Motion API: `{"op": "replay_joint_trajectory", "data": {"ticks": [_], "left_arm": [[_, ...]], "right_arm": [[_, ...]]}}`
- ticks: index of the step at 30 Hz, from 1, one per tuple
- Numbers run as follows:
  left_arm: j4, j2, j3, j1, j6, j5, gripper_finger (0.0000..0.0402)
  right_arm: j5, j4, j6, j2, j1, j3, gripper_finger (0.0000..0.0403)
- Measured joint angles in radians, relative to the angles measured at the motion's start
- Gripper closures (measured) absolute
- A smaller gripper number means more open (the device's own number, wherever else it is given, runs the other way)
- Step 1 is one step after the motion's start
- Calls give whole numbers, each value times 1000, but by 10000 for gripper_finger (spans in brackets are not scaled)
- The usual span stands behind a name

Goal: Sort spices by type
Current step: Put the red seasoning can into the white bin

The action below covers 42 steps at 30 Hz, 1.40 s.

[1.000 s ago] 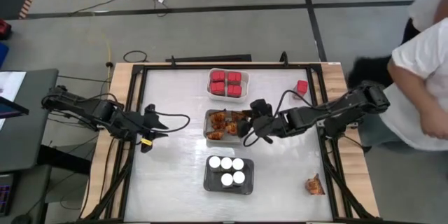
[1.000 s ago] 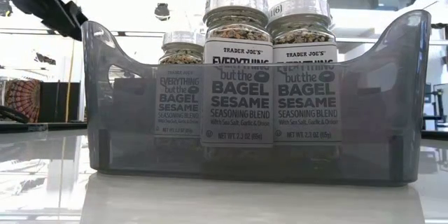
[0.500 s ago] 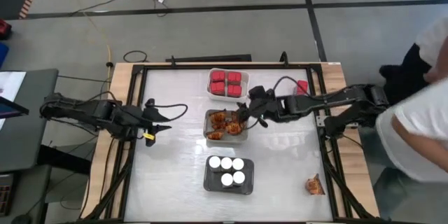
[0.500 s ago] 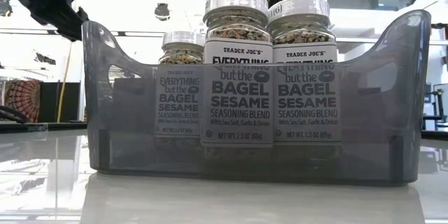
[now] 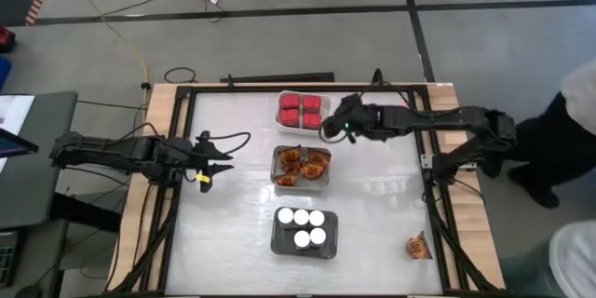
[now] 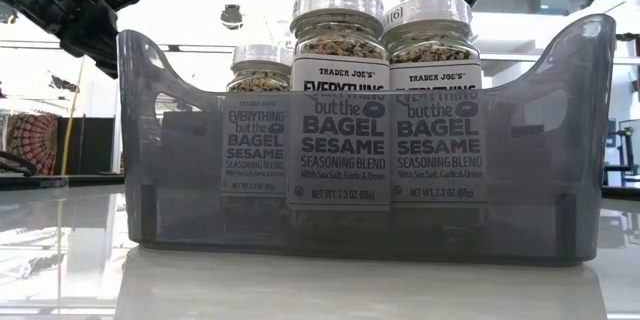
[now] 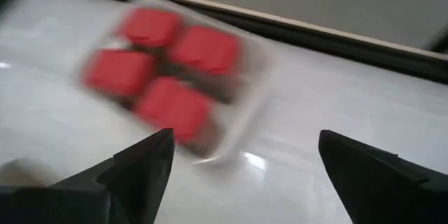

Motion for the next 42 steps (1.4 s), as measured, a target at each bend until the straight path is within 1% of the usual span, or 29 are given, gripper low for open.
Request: {"op": "replay_joint_trajectory", "data": {"ticks": [4, 9, 12, 14, 19, 27, 30, 33, 36, 39, 42], "left_arm": [[-1, 0, 0, 0, 0, 0, 288], [-6, -1, 0, 0, -19, -4, 288], [-10, -1, 0, 0, -32, -5, 288], [-10, -1, 0, 0, -36, -5, 288], [-10, -1, 0, 0, -46, -8, 288], [-35, 0, 0, 0, -87, -8, 288], [-35, 0, 0, 0, -86, -8, 288], [-35, -1, 0, 0, -86, -8, 288], [-35, 0, 0, 0, -87, -7, 288], [-35, 0, 0, 0, -88, -7, 288], [-34, 0, 0, 0, -88, -7, 288]], "right_arm": [[-26, -116, 47, -8, -108, 0, 23], [-171, -351, 183, -7, -294, 1, 24], [-180, -482, 215, -8, -395, 1, 24], [-180, -526, 199, -8, -454, 0, 24], [-181, -544, 168, -8, -549, 0, 24], [-179, -662, 222, -8, -618, -3, 24], [-183, -634, 200, -8, -652, -32, 24], [-226, -598, 191, -7, -693, -77, 24], [-231, -566, 173, -7, -714, -114, 24], [-275, -513, 134, -7, -723, -144, 24], [-294, -470, 123, -7, -733, -172, 27]]}}
